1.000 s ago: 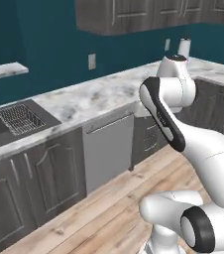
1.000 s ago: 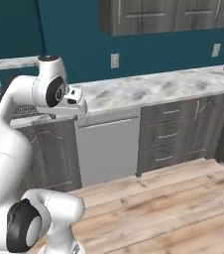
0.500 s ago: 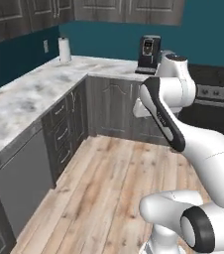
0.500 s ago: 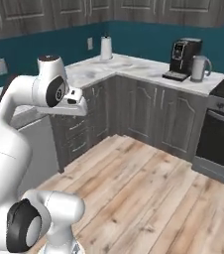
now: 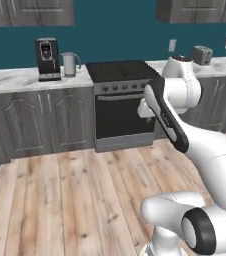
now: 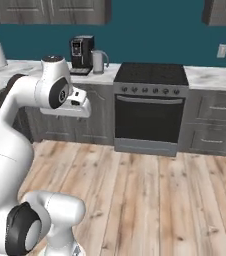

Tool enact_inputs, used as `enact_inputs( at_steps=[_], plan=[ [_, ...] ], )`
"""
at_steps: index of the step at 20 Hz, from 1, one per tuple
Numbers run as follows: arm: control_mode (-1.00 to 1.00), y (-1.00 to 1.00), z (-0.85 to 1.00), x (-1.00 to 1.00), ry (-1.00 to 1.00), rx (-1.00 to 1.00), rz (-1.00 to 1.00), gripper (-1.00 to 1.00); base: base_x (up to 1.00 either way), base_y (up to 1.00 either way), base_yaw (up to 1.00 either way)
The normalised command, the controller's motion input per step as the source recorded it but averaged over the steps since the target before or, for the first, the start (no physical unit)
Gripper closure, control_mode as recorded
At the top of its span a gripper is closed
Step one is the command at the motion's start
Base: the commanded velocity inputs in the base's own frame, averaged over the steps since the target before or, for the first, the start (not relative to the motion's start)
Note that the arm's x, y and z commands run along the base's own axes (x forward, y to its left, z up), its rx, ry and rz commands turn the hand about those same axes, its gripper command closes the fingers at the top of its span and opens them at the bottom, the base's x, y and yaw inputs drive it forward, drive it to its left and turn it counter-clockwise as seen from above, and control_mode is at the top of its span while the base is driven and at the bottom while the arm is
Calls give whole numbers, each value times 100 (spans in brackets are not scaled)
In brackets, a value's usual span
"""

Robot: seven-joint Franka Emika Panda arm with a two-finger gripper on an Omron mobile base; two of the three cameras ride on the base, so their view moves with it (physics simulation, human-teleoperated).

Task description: Navigate to the coffee machine.

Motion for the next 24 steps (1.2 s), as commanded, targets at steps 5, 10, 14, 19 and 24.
enact_inputs(
  at_steps=[5, 10, 14, 19, 24],
  plan=[
    [100, 0, 0, 0, 0, 0, 0, -100, 100, 76, 0],
    [100, 0, 0, 0, 0, 0, 0, -100, 100, 61, 14],
    [100, 0, 0, 0, 0, 0, 0, -100, 100, 38, 13],
    [100, 0, 0, 0, 0, 0, 0, -100, 100, 31, 0],
    [100, 0, 0, 0, 0, 0, 0, -100, 100, 66, 0]
  ],
)
